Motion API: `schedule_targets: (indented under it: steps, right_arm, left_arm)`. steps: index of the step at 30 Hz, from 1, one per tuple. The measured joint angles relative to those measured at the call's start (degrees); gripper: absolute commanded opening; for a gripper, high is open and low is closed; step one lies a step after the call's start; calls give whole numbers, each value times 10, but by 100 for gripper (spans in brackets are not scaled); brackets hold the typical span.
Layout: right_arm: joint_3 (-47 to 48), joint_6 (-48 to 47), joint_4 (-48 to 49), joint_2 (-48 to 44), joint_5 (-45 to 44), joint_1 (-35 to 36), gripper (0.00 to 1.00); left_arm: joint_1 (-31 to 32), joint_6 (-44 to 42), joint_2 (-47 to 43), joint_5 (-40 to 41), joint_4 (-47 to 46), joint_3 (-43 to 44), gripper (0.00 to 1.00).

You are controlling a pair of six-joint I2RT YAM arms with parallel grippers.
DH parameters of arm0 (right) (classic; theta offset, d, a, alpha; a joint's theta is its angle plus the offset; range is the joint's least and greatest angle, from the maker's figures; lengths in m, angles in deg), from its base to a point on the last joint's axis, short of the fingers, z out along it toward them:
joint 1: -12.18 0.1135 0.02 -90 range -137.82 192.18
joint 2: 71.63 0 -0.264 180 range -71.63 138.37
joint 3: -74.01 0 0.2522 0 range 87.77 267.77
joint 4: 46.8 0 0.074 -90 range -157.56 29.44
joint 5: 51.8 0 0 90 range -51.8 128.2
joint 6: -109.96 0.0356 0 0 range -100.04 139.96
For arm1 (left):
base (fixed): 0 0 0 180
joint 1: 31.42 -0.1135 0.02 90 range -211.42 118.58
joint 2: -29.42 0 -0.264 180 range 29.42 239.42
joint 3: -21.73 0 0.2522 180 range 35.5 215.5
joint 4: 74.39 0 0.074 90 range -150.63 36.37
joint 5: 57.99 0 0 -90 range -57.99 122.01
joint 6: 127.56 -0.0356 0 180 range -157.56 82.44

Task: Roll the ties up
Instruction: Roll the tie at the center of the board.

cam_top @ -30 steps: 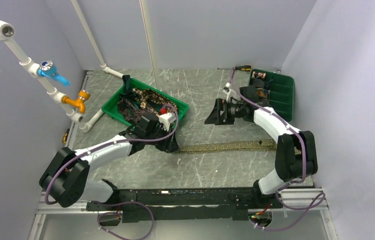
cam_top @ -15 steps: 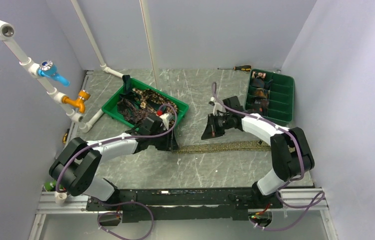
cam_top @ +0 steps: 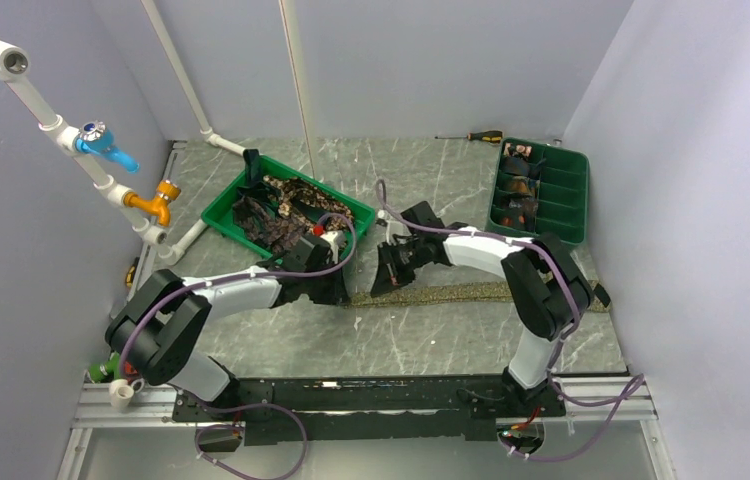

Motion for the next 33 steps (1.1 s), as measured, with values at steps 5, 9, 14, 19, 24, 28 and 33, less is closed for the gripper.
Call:
schedule_targets:
  steps: [5,9,14,19,24,28,33]
  right_arm:
    - [12,8,29,31,-1,31,0]
    - [11,0,34,68,-25,40,0]
    - [8,-7,40,86,-23,40,0]
    - [8,-16,40,81,-19,40,0]
    - [-5,-23,28,33,-19,40,0]
    - [-6,-23,26,-33,-19,40,0]
    - [-6,-31,24,-42,-45,38,0]
  left_arm:
    - [14,0,4,32,17,7,18]
    - [20,0,7,44,21,10,17]
    - [21,-2,9,46,23,12,17]
    - [21,-11,4,45,27,12,24]
    - [25,-17,-31,63,71,13,39]
    - [32,-15,-44,77,100,13,48]
    - [31,-15,-38,88,109,13,50]
